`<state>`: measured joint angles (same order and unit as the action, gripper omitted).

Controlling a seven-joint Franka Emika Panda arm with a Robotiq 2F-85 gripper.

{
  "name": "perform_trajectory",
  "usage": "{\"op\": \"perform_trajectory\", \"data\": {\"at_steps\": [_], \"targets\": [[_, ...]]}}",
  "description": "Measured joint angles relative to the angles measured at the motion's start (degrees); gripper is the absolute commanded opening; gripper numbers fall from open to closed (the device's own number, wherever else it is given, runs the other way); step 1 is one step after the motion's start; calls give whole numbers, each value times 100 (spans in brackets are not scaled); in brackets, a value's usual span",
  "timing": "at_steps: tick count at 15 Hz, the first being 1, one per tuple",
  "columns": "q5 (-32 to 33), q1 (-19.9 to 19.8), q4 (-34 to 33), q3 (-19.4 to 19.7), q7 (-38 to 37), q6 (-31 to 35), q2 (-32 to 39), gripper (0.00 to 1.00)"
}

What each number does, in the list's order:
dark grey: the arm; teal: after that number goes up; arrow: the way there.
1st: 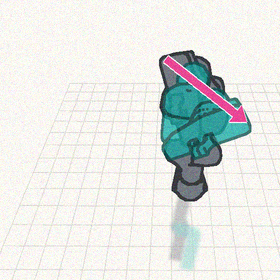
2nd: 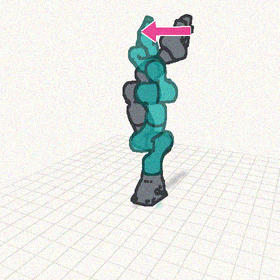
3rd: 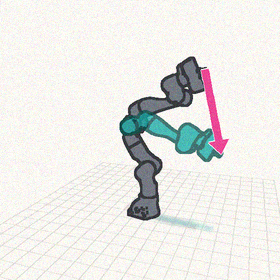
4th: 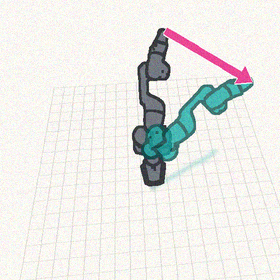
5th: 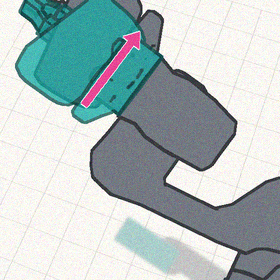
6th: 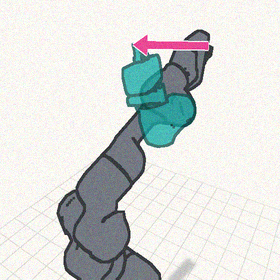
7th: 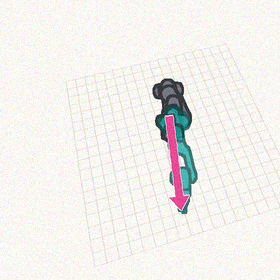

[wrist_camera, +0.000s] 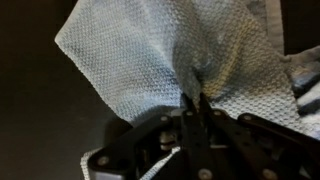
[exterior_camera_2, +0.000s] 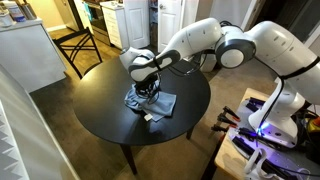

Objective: Use the towel to wipe the table.

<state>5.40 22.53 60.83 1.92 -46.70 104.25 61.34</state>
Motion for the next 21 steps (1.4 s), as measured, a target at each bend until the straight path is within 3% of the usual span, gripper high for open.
{"op": "perform_trajectory", "data": {"at_steps": [4,7,11,17,21], "targets": [[0,548,-320,-286,175,-115,43,2],[0,590,-441,-286,323,-118,49,2],[-2,87,-424,-89,463,-89,18,2],[27,-771,-84,904,302,-121,35,2],[84,-1454,101,1235,139,-200,37,2]]}}
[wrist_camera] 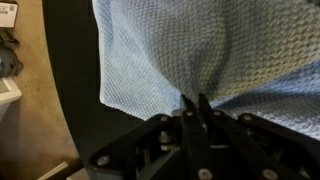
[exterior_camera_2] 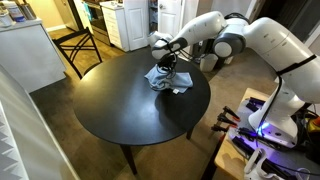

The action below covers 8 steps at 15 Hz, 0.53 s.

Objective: Use the towel to wipe the table.

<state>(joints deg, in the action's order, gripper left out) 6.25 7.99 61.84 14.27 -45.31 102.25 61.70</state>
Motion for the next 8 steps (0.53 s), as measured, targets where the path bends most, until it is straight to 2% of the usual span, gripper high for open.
{"op": "perform_trajectory", "data": {"at_steps": [2,4,5,6,8], "targets": [[-60,-254,3,-115,11,17,-41,2],[-177,-292,117,-290,63,178,-222,5],[-211,-259,244,-394,93,294,-371,32],[-229,-220,393,-515,122,382,-538,34],[-263,-156,749,-747,166,562,-906,44]]}}
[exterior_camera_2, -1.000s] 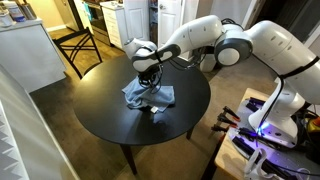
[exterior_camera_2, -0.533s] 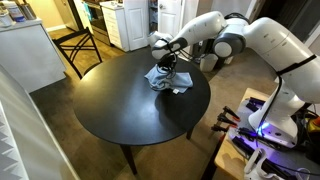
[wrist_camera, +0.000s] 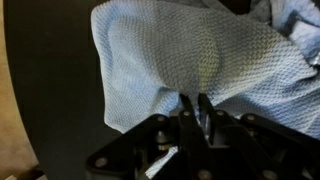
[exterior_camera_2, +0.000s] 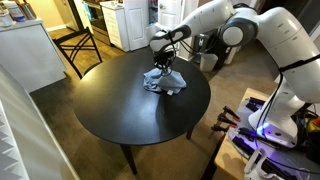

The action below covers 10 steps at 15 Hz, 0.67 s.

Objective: Use the towel to wipe the table.

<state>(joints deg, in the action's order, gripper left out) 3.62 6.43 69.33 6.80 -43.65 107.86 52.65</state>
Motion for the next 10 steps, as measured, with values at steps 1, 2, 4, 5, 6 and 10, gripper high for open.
{"op": "perform_trajectory", "data": {"at_steps": [1,2,4,5,6,10], "targets": [[-11,34,223,-93,30,127,-205,51],[-14,65,447,-158,39,250,-403,57],[-14,119,915,-233,42,489,-790,70],[-14,137,1157,-262,45,601,-977,76],[-14,141,1389,-296,49,714,-1154,83],[-18,141,2217,-391,88,1043,-1752,100]]}}
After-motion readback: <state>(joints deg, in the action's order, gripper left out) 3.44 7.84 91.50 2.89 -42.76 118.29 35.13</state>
